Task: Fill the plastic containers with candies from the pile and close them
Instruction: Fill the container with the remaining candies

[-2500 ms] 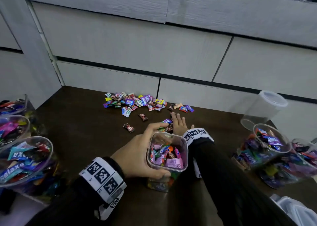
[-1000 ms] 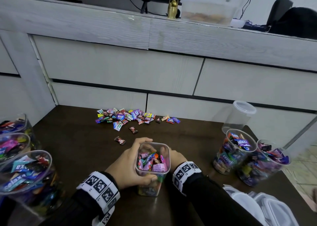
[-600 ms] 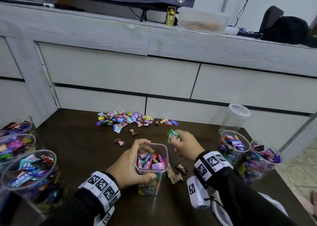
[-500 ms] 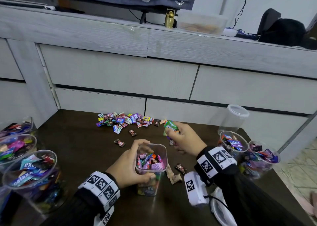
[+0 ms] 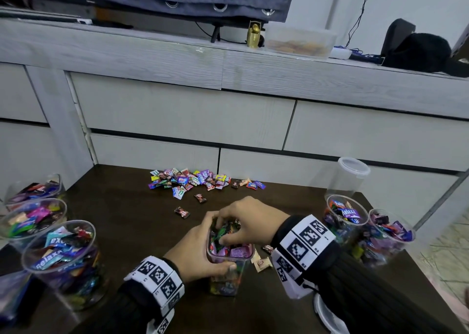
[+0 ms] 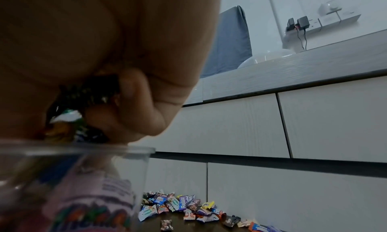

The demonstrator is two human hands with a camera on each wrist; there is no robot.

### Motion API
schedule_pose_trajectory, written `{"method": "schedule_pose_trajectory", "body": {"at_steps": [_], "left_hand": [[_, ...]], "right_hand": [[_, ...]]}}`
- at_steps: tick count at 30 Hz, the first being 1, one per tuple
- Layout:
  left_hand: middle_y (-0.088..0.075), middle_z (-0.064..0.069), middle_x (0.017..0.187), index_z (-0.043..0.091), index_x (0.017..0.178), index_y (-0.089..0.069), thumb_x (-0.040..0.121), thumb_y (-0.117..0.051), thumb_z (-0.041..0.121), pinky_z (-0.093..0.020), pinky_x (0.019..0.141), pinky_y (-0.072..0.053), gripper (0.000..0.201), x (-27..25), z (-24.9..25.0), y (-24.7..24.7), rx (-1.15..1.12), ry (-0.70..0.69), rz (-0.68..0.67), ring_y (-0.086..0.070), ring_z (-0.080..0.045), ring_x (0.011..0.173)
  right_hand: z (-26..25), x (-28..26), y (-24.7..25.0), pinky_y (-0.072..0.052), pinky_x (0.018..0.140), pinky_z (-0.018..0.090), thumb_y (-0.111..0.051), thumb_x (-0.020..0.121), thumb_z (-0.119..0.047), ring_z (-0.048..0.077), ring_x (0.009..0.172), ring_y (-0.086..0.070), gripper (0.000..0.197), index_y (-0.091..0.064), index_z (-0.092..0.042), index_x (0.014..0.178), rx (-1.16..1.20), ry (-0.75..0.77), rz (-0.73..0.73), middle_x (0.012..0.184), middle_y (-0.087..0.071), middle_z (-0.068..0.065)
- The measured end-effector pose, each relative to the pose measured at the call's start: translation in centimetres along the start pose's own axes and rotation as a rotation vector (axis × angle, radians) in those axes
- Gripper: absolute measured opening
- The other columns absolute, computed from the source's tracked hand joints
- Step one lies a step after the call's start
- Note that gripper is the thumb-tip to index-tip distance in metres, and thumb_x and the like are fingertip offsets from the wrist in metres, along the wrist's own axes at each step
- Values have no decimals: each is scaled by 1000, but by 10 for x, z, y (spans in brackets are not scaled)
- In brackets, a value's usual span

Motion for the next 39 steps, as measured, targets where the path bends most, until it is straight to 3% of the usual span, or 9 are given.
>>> {"method": "schedule_pose_trajectory", "body": {"at_steps": [7, 11, 16, 25, 28, 32, 33, 36, 39], "left_hand": [[-59, 25, 121, 50, 128, -30, 60, -86, 58, -36, 98, -52, 88, 0, -1, -1, -6, 8, 0, -60, 1, 114], [-61, 19, 122, 46, 127, -33, 60, -85, 59, -39, 98, -52, 86, 0, 0, -1, -6, 7, -2, -61, -1, 114], [-64, 17, 120, 46, 126, -32, 61, -87, 55, -38, 98, -52, 85, 0, 0, -2, -7, 12, -12, -62, -1, 112], [-61, 16, 123, 49, 131, -29, 60, -86, 55, -38, 100, -50, 91, 0, -1, 0, 8, 7, 1, -59, -1, 117], [-62, 17, 121, 47, 130, -31, 62, -86, 51, -35, 98, -51, 88, 1, -1, -1, 13, -10, 10, -61, -2, 115], [-60, 26, 118, 53, 126, -32, 60, -88, 46, -25, 98, -50, 87, 1, -3, -1, 25, -3, 25, -61, 0, 113], [-59, 28, 117, 54, 125, -32, 60, -88, 45, -22, 97, -49, 87, 1, -3, -1, 29, -1, 24, -60, 1, 113], [-59, 27, 116, 55, 124, -31, 59, -88, 47, -20, 98, -48, 86, 1, -4, -2, 35, 8, 13, -59, 3, 114], [-59, 22, 118, 55, 124, -30, 60, -87, 48, -19, 99, -47, 87, 1, -4, -3, 41, 16, 3, -57, 4, 115]], "right_hand": [[-2, -4, -2, -45, 87, 32, -80, 72, -38, 18, 96, -56, 48, -64, -20, 113, 35, 44, -9, 105, -61, 3], [-4, -7, 8, -38, 77, 21, -80, 72, -34, 7, 88, -46, 50, -61, -23, 116, 60, 66, 39, 100, -49, -5], [-2, -11, 20, -47, 71, 20, -82, 71, -23, 9, 82, -60, 43, -63, -19, 110, 162, 40, 29, 104, -61, -4], [-24, -9, -12, -45, 91, 37, -69, 84, -18, 21, 101, -57, 30, -68, -14, 113, -63, 117, -120, 113, -61, 6], [-14, -17, 10, -46, 84, 24, -67, 86, -22, 13, 91, -59, 25, -69, -18, 111, 56, 117, 35, 105, -65, 2], [66, -46, 29, -40, 71, 16, -73, 80, -27, -6, 74, -52, 33, -63, -24, 111, 244, -193, 402, 102, -65, -7], [92, -52, 14, -41, 76, 18, -77, 76, -30, -4, 79, -52, 47, -57, -23, 118, 220, -326, 351, 108, -63, -3], [148, -72, -64, -39, 103, 30, -83, 65, -45, 23, 124, -46, 98, -30, -20, 144, 183, -664, -29, 138, -42, 11], [161, -72, -114, -30, 113, 39, -77, 69, -52, 31, 139, -29, 111, -6, -29, 152, 186, -726, -152, 155, -18, 12]]}}
Point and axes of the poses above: each hand's wrist, its own x-axis towards the middle knuckle, its own y-axis out of the back of the hand, z = x × y, the point moved 9 cm from there along x, towards the middle knuckle
